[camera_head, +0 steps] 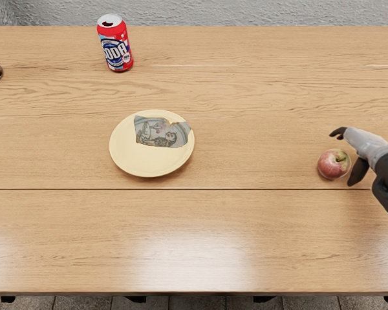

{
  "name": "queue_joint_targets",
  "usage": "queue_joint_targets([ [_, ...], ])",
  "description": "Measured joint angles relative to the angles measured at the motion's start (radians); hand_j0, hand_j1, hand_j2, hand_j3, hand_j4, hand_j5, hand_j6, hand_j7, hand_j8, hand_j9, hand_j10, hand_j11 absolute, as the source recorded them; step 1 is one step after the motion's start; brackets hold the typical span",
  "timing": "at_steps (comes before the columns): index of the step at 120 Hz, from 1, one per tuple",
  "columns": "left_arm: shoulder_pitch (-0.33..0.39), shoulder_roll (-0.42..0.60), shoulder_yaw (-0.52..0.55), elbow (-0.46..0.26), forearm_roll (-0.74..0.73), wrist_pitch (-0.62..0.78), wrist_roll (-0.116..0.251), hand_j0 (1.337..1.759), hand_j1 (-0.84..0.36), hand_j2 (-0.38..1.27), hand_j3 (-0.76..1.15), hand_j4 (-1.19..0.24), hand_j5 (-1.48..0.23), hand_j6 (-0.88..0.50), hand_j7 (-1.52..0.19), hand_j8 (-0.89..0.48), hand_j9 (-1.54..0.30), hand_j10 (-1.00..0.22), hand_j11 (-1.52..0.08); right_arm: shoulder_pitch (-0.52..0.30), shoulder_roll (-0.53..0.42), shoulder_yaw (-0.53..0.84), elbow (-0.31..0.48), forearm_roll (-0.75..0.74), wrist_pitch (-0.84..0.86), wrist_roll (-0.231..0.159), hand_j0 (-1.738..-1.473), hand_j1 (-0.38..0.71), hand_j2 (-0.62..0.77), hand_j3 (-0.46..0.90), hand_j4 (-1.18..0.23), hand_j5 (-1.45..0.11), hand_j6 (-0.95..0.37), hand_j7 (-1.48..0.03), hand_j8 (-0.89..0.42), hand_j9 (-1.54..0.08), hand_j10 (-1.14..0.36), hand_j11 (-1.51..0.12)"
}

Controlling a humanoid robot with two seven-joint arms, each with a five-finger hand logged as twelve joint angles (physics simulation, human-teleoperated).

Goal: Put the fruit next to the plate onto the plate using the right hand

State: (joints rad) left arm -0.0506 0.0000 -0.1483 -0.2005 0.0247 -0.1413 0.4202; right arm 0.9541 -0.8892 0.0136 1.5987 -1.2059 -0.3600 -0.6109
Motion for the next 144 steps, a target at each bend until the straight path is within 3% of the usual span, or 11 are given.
queue_joint_targets([
  [144, 0.0, 0.0, -0.002, -0.001, 0.0, 0.0, 0.0, 1.658, 0.34, 0.0, 0.0, -0.01, -0.01, -0.01, -0.01, -0.01, -0.01, -0.01, -0.01, -0.038, 0.078, -0.001, -0.022, -0.05, -0.046, 0.0, -1.658, 0.12, -0.05, 0.0, -0.4, -0.53, -0.41, -0.52, -0.41, -0.53, -0.41, -0.52],
])
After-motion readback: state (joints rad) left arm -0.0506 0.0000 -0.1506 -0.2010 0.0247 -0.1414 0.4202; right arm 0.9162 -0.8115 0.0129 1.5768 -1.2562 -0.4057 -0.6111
